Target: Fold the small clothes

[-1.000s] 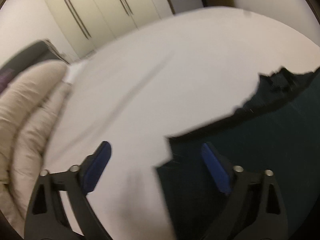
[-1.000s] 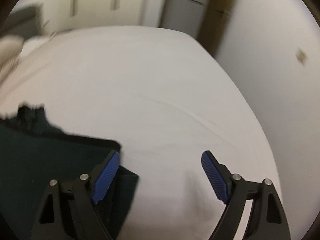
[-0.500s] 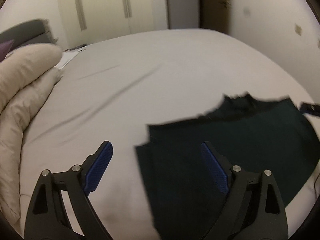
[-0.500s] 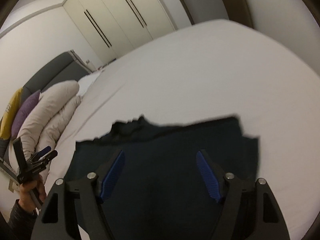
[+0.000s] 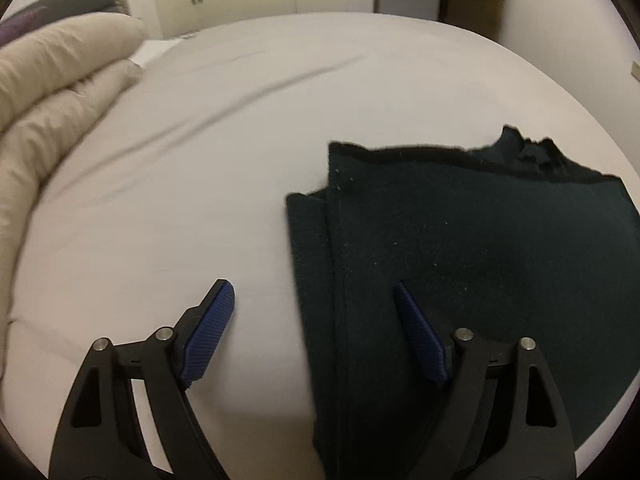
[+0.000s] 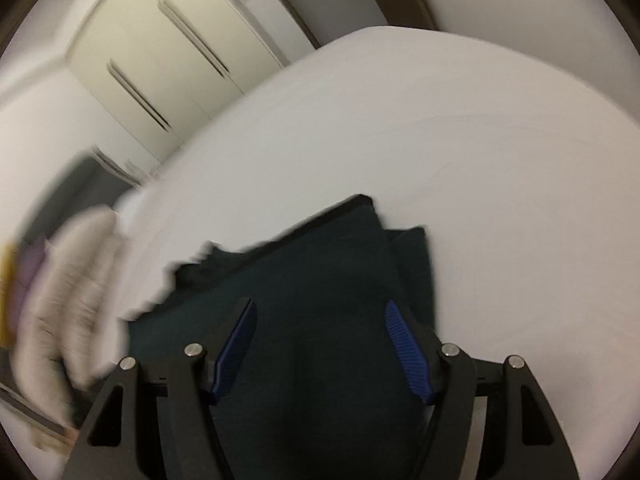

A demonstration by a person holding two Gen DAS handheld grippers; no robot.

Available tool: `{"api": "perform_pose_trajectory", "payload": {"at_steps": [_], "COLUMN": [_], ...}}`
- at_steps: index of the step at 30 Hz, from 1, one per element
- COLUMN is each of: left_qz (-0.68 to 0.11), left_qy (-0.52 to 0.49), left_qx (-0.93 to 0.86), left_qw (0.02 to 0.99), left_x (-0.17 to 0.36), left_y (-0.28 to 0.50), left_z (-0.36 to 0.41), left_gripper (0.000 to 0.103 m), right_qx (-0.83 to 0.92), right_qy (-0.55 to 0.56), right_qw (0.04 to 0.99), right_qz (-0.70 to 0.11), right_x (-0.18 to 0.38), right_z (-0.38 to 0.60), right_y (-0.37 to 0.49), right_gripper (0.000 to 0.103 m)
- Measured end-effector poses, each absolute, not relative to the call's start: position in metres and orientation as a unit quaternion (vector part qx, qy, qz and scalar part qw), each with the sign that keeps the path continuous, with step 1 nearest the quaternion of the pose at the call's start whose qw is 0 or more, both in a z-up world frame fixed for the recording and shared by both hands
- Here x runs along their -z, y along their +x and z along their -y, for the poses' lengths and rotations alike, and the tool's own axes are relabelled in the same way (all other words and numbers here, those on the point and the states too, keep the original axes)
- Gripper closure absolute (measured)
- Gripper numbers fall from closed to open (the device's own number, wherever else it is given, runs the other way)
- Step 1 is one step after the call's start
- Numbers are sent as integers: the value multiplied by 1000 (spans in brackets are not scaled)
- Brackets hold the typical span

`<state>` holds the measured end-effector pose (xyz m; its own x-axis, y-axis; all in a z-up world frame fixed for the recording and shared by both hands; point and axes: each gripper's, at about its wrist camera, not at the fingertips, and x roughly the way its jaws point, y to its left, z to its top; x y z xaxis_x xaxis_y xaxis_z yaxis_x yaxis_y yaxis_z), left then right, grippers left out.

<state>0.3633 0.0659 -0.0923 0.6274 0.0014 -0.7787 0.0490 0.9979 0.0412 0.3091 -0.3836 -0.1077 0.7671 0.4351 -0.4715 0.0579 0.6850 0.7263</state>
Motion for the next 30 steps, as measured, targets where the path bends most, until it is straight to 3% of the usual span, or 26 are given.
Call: {"api": "perform_pose_trajectory", "payload": {"at_steps": [4, 7, 8, 9, 11, 13, 15, 18, 20, 30], "left_qz": [-408, -470, -470, -464, -473, -466, -463, -457, -455, -449], "left_qy": [38, 86, 77, 51, 0, 21, 24, 22, 22, 18], "left_qx": [27, 41, 41, 33, 41, 38, 28, 21, 20, 22], "left_qw": [912, 878, 878, 884, 880, 884, 886, 889, 890, 893], "left_x": [68, 95, 102, 105, 109, 111, 113, 116, 117, 118], "left_y": [340, 349, 351, 352, 354, 353, 353, 351, 352, 348], "left_z": [-49, -24, -24, -31, -46, -40, -35, -37, -38, -42], "left_gripper": [22, 21, 14, 8, 5, 3, 1, 0, 0, 0], "right_qx": [-242, -264, -243, -218, -198, -214, -230, -247, -239, -151], "right_qy": [415, 427, 437, 454, 474, 501, 502, 506, 500, 329], "right_qw": [829, 807, 800, 795, 795, 781, 784, 779, 782, 882], "right_qz": [-287, -311, -332, -338, -323, -304, -283, -277, -285, -302], "right_x": [102, 124, 140, 156, 166, 165, 153, 142, 144, 127], "right_z": [345, 326, 323, 329, 342, 354, 354, 339, 326, 281], "right_y": [302, 312, 317, 317, 308, 296, 288, 297, 310, 306], "right_gripper": [31, 25, 27, 45, 67, 61, 30, 5, 0, 0]}}
